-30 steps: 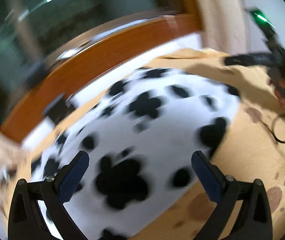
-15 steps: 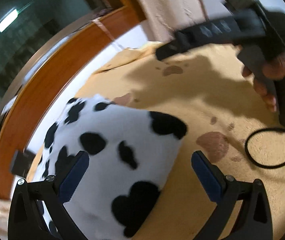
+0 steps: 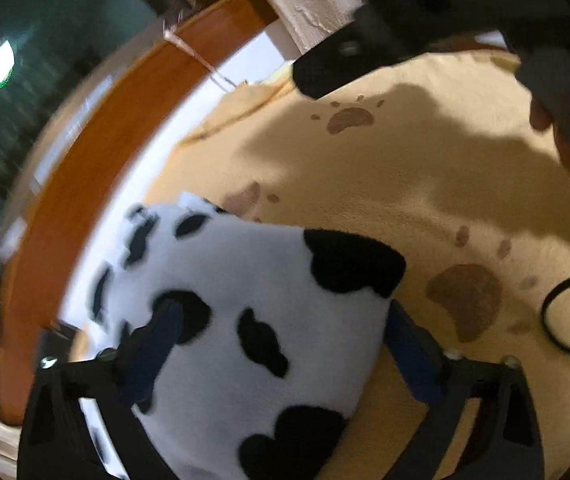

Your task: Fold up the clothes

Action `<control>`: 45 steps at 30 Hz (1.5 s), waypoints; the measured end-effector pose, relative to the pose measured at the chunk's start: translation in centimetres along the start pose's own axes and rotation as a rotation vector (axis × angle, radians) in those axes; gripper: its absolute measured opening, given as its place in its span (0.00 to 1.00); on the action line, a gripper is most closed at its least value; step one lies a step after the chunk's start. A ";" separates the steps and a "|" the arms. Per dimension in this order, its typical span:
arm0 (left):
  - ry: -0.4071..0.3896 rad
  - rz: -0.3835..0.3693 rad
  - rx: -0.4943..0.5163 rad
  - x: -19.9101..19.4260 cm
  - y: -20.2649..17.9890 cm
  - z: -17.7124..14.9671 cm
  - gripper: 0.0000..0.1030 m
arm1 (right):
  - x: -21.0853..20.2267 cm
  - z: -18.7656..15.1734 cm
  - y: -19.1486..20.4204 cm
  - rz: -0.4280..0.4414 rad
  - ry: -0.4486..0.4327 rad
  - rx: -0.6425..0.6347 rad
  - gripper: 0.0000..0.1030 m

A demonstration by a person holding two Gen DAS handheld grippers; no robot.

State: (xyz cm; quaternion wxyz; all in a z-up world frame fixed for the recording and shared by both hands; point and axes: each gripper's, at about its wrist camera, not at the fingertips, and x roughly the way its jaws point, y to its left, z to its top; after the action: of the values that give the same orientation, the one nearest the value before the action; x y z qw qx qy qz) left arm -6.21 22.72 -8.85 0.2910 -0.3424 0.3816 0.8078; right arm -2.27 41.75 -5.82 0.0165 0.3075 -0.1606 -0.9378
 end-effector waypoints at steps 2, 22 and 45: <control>0.005 -0.052 -0.032 -0.2 0.4 -0.2 0.74 | 0.0 0.0 0.0 -0.001 -0.001 0.001 1.00; -0.226 -0.238 -0.505 -3.9 6.9 -3.7 0.14 | 0.9 -0.5 -0.5 0.157 0.037 0.067 1.00; -0.393 -0.327 -0.607 -6.5 10.9 -7.3 0.12 | 14.8 4.1 4.6 0.478 0.473 0.365 0.99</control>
State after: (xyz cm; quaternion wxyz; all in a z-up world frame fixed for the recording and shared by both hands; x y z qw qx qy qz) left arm -7.93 9.50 -2.76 0.3690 -0.3077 0.0031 0.8770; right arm -16.91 36.71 -9.73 0.2162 0.4670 -0.3840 -0.7666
